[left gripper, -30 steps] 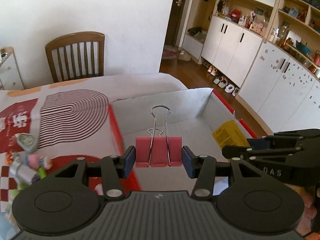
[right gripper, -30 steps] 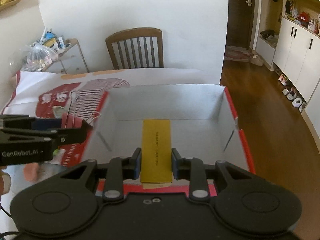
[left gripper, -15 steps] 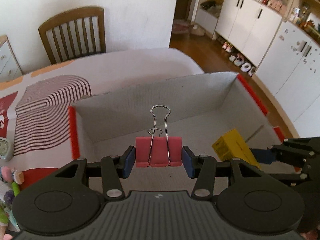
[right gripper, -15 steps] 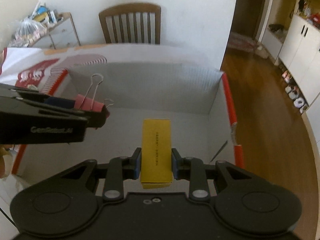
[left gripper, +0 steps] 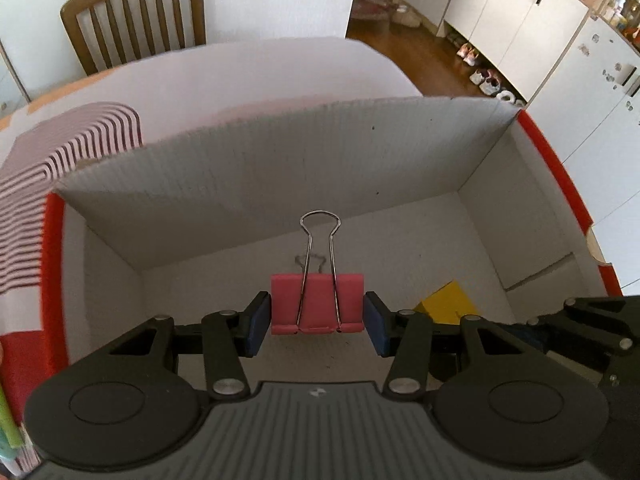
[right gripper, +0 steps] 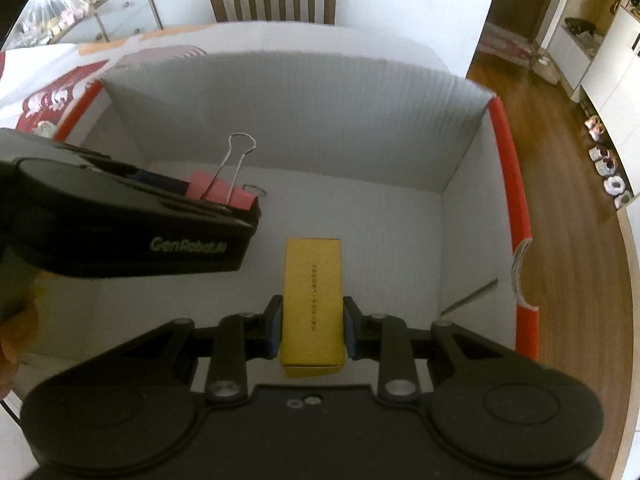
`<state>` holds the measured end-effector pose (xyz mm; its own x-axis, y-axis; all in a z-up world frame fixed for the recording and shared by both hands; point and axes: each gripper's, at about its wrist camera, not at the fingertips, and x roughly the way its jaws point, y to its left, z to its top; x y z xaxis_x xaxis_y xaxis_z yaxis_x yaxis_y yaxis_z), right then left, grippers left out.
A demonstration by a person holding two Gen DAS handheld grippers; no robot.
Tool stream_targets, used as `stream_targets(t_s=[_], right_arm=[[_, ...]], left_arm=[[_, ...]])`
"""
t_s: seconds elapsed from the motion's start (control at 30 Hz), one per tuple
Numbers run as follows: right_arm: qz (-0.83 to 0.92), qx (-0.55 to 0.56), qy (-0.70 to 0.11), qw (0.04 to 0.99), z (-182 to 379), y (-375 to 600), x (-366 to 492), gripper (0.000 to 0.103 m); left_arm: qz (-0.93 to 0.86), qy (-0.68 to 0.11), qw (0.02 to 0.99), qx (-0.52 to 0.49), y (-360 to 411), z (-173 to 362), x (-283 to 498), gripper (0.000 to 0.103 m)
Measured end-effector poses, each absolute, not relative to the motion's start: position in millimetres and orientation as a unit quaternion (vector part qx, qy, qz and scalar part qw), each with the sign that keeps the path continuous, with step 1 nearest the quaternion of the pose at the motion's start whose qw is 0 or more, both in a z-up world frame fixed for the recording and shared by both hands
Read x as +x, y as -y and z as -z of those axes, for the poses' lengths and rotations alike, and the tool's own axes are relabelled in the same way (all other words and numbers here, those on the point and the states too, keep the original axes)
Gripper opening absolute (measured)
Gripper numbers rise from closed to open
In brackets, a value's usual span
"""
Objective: Organize rigid objects
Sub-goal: 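Open the right gripper releasing the yellow box while the left gripper releases the clip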
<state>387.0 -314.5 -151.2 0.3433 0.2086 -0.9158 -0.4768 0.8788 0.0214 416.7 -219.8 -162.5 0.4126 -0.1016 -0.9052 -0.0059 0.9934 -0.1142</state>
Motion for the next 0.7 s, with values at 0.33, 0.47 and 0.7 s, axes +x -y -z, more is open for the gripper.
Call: stream_targets(t_s=[0.33,0.47,0.7], right_arm=[[-0.208,-0.115,-0.562,0.792,160,316,394,0.029],[-0.211,-0.108,-0.562,0.793,158,318,394,0.031],[-0.208,-0.099,-0.562,0.794,154,325,400,0.034]], left_arm=[[0.027,-0.579,0.812,-0.061,216,179,427,0.049],[0.022,-0.582,0.81,-0.068,212,178,425,0.049],[0.016,-0.581,0.811,-0.072,207,167,414,0.049]])
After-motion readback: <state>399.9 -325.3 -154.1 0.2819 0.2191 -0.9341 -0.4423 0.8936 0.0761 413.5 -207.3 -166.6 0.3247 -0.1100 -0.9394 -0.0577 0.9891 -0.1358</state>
